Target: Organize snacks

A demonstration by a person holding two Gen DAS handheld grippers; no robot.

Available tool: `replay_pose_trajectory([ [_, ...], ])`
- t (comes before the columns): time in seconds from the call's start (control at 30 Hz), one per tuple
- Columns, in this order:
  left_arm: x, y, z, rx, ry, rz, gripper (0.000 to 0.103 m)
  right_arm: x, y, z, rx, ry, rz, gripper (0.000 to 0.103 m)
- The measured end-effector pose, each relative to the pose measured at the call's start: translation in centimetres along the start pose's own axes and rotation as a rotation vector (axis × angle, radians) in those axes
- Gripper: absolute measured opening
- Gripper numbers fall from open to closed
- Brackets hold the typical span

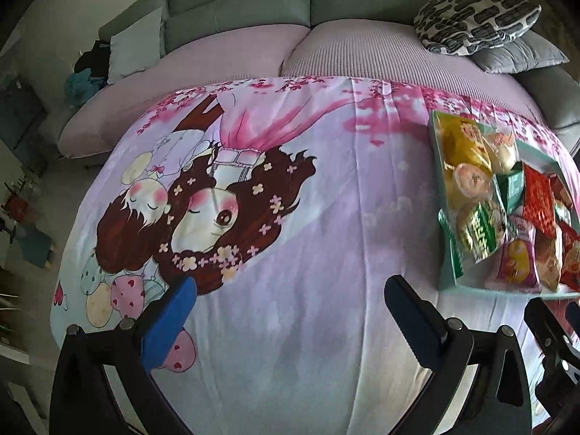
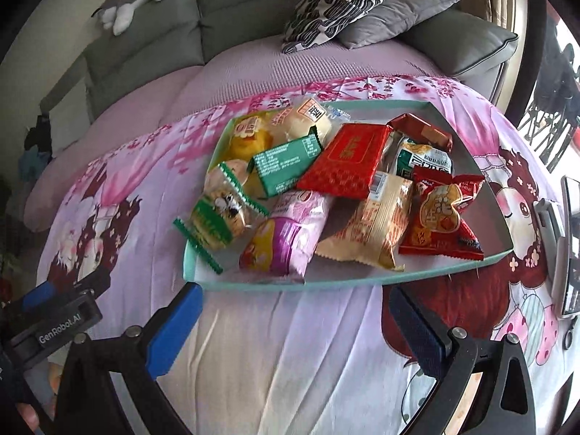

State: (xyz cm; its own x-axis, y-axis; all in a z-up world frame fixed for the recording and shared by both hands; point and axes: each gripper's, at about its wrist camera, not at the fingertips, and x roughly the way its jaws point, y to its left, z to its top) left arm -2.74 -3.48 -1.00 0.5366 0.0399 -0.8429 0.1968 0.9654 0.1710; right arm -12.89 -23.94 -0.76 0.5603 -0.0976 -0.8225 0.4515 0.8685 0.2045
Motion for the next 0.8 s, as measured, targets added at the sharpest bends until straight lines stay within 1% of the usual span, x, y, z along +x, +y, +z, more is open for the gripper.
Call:
replay_pose_trajectory([
  [0.23, 0.2, 0.9, -1.1, -0.013, 0.025, -0.003, 0.103, 0.1, 0.3, -0.9, -0.022, 0.019, -0.003, 0.103],
  [0.57, 0.6, 1.5, -0.7, -0.043, 0.039, -0.007, 0.103, 0.6, 0.1, -0.6, -0.021, 0.027, -0.013, 0.103],
  [0.8, 0.6, 1.4, -0.5, -0.031, 0.042, -0.013, 0.103, 0.7, 0.3, -0.4, -0.024, 0.023, -0.018, 0.103],
])
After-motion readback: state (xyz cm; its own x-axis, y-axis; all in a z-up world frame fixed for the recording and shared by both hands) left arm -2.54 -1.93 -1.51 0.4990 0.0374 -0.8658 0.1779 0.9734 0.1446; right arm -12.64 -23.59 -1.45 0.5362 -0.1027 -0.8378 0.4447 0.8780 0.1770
